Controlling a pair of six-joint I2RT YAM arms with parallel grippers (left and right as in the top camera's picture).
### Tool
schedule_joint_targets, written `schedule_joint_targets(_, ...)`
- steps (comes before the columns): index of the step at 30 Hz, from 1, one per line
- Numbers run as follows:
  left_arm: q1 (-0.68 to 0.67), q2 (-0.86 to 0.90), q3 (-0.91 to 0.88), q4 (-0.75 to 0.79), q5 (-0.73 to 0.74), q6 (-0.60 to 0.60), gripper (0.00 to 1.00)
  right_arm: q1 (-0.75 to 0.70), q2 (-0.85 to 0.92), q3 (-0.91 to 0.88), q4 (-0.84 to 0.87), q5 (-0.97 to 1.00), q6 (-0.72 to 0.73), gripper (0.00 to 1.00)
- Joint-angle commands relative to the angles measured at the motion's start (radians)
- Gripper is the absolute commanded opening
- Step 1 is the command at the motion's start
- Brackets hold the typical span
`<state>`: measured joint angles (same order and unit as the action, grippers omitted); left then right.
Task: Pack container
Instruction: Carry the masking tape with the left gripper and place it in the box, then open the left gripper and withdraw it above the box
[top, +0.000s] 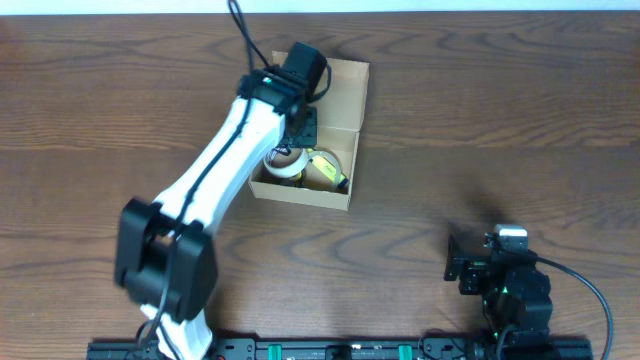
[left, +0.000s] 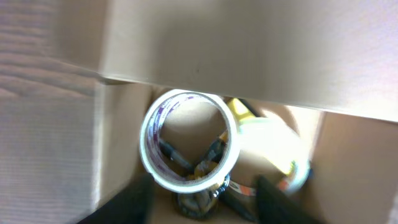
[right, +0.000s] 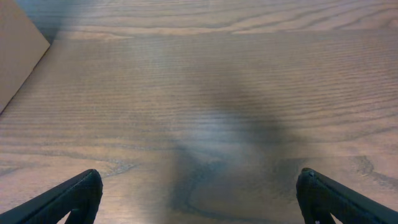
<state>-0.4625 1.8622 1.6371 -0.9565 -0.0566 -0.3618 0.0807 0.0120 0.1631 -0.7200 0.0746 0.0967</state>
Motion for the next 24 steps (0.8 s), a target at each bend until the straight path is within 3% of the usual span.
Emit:
schedule_joint_targets(1,0.004,-0.094,0.026,-0.001,-0.014,0.003,0.94,-0.006,-0.005,-0.002,-0.002,-0.004,-0.012,0.99)
schedule_joint_targets(15,0.004,-0.467,-0.063,-0.083,-0.151,-0.001,0.95,-0.006,-0.005,-0.002,-0.002,-0.004,-0.012,0.99)
schedule_joint_targets(24,0.004,-0.622,-0.063,-0.087,-0.090,-0.001,0.95,-0.006,-0.005,-0.002,-0.002,-0.004,-0.012,0.99)
